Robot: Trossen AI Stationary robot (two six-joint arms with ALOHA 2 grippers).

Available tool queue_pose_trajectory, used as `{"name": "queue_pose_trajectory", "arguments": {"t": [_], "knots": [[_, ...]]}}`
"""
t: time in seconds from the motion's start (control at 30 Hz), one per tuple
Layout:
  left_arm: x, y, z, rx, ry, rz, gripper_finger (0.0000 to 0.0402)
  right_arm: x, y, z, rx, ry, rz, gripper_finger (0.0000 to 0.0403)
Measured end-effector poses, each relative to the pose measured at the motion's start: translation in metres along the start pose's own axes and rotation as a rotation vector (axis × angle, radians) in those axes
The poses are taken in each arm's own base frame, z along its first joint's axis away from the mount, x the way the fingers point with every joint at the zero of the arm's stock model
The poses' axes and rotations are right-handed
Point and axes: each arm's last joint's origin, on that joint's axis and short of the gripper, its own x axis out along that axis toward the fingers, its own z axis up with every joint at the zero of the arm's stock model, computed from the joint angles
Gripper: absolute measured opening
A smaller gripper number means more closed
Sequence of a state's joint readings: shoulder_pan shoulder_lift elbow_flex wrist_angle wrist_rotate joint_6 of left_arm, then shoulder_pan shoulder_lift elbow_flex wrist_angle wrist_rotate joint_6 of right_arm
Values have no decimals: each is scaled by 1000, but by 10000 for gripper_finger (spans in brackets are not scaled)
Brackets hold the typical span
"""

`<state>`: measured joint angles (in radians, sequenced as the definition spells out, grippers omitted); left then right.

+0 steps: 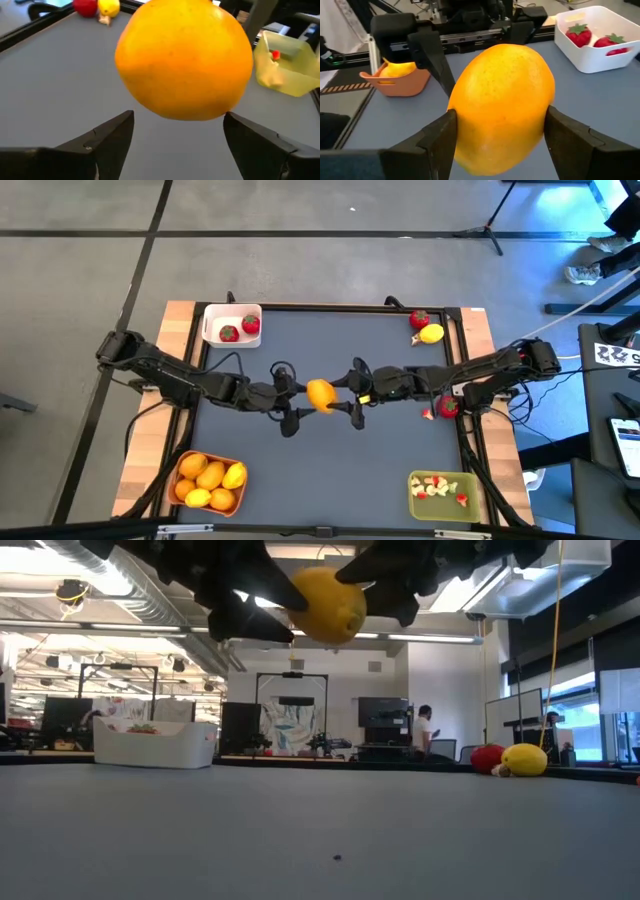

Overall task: Sort produce into baskets
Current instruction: Put yellow the lemon into the orange bin

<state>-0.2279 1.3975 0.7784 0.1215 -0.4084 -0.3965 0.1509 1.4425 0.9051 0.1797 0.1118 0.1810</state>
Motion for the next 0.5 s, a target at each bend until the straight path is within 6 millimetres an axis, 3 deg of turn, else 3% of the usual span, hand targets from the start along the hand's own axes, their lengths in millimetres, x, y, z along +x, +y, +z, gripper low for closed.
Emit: {"name": "queue_pose_trajectory", "arguments": {"t": [0.17, 0.4, 0.5], "knots": [[-1, 0, 0, 15, 5, -12, 313, 0, 1, 0, 4, -1, 3, 253], [-1, -2, 6, 34, -10, -15, 390, 0, 1, -1, 20, 7, 8, 253], [-3, -5, 10, 84, -22, -24, 393, 0, 1, -1, 20, 9, 7, 253]]}}
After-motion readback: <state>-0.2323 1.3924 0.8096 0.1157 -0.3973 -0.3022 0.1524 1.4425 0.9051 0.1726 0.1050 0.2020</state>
